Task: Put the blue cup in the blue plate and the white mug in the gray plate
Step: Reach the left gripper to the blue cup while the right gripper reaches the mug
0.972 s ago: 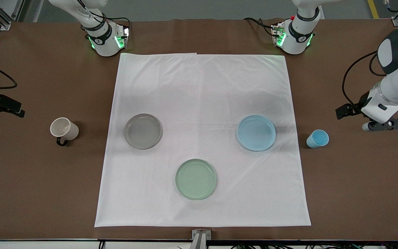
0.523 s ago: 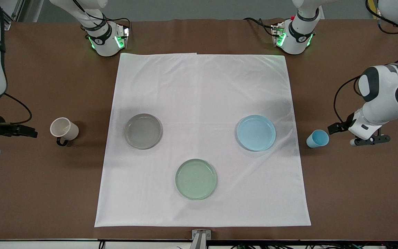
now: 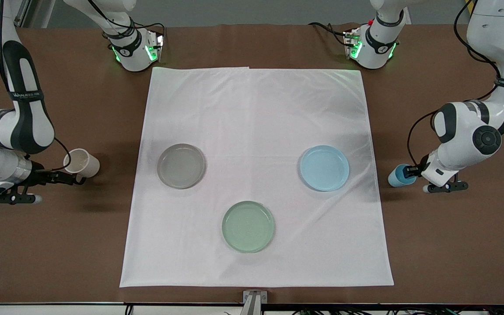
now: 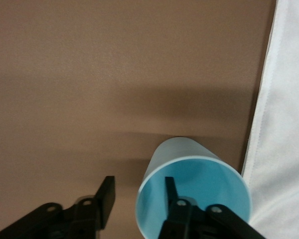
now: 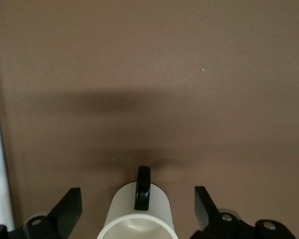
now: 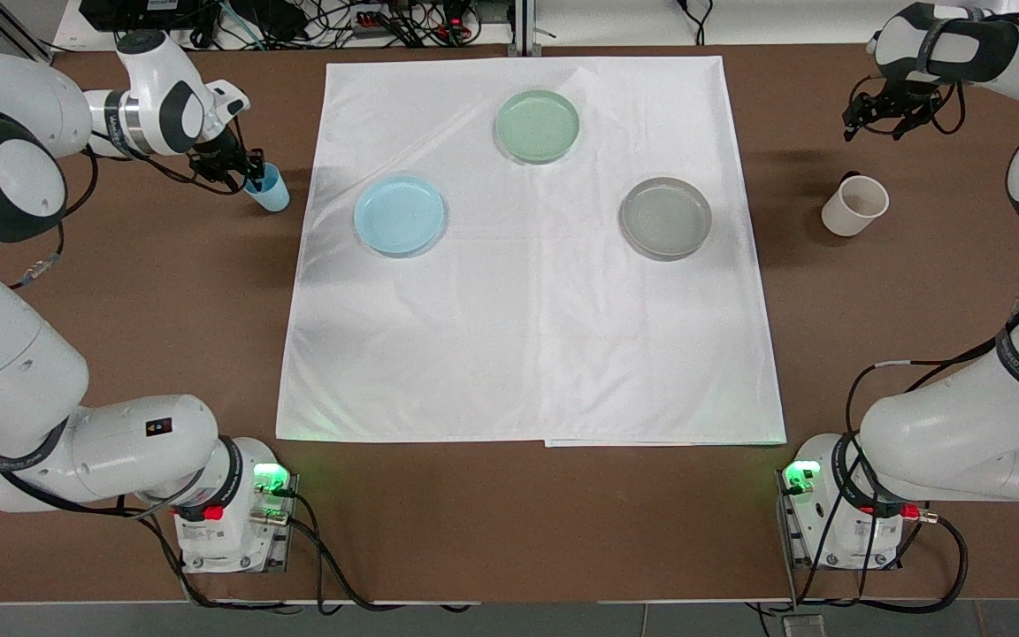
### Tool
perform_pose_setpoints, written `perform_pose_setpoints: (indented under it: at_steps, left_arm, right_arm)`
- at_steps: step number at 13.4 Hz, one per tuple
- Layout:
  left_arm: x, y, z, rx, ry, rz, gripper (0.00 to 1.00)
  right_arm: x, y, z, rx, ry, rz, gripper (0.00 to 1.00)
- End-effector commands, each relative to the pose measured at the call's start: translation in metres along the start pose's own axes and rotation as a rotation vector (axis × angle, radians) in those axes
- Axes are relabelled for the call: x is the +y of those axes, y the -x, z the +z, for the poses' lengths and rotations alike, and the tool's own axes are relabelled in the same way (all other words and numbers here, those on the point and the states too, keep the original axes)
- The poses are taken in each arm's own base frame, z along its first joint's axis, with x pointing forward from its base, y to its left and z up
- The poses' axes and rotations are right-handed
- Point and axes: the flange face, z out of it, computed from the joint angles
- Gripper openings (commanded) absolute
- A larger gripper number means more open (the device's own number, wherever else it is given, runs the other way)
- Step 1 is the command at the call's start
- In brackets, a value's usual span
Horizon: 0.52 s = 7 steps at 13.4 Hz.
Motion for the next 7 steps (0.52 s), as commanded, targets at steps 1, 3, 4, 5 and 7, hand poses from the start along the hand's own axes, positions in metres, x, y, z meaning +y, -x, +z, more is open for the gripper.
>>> perform_pose_setpoints:
  at_steps: [1,3,4,5,7]
  left_arm:
    - [0.01,-0.004,-0.002,0.011,0.0,0.013,0.08]
    - [0.018,-0.004,-0.008,0.013,0.002,0.025,0.05]
    - [0.03,-0.004,-0.017,0.025,0.01,0.042,0.01]
    - [0.042,-0.005,-0.03,0.046,0.015,0.044,0.01]
    - [0.072,-0.007,-0.055,0.031,0.02,0.042,0.01]
  right_arm:
    - [0.005,0.01,0.025,0.019,-0.003,-0.002,1.0]
    - [0.008,0.012,0.043,0.023,0.0,0.004,1.0]
    - [0.009,0.014,0.046,0.02,-0.001,0.007,0.99]
    - [0.008,0.017,0.05,0.011,-0.005,0.006,0.94]
    - [0.007,0.022,0.057,0.009,-0.01,0.012,0.81]
